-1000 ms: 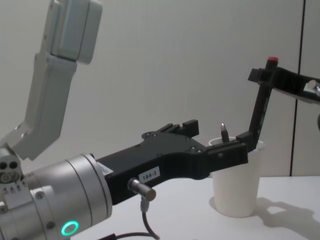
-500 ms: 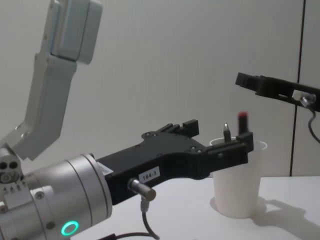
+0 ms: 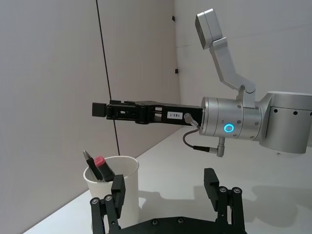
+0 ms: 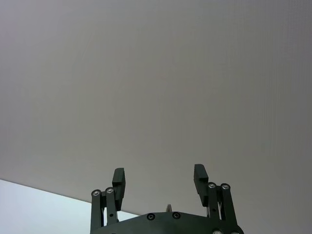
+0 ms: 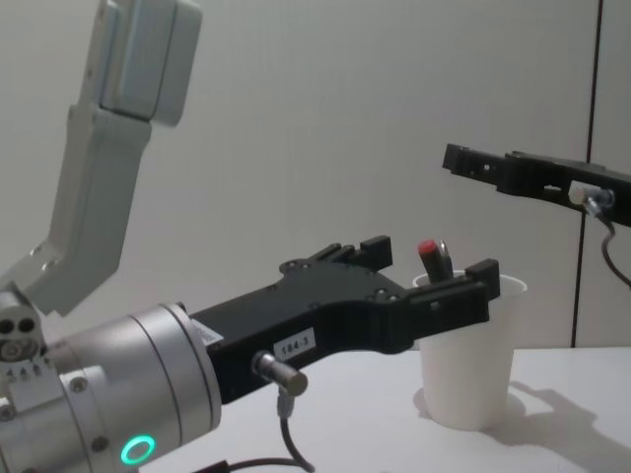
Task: Place the pen into the pen holder.
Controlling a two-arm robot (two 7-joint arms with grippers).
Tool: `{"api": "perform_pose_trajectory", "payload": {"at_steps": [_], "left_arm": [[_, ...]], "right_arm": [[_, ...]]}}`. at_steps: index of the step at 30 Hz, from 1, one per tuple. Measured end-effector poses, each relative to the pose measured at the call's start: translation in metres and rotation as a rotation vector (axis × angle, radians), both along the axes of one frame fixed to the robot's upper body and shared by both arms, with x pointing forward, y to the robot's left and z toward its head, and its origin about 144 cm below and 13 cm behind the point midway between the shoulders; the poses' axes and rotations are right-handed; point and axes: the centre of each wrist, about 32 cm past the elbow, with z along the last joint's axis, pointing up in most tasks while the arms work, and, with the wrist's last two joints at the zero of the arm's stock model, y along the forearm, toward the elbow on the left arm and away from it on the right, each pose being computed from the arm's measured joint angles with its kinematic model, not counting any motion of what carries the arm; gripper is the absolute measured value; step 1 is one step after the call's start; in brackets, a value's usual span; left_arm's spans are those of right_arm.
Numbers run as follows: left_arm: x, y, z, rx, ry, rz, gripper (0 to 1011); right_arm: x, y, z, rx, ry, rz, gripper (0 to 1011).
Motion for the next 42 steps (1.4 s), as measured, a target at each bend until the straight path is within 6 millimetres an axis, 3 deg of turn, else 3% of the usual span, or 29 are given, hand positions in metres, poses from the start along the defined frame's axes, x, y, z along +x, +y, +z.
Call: {"api": "perform_pose_trajectory", "payload": {"at_steps": [7,42], "left_arm": [[0.0,0.0,0.0,0.0,0.0,0.0,1002],[0.001,0.0,0.001,0.007,-0.001,0.017,1003]], "right_arm": [[0.0,0.001,0.0,-0.008,-0.004,0.0,1001],[-0.013,-0.011,0.01,0.003,-0.044,-0.025,1001]]}}
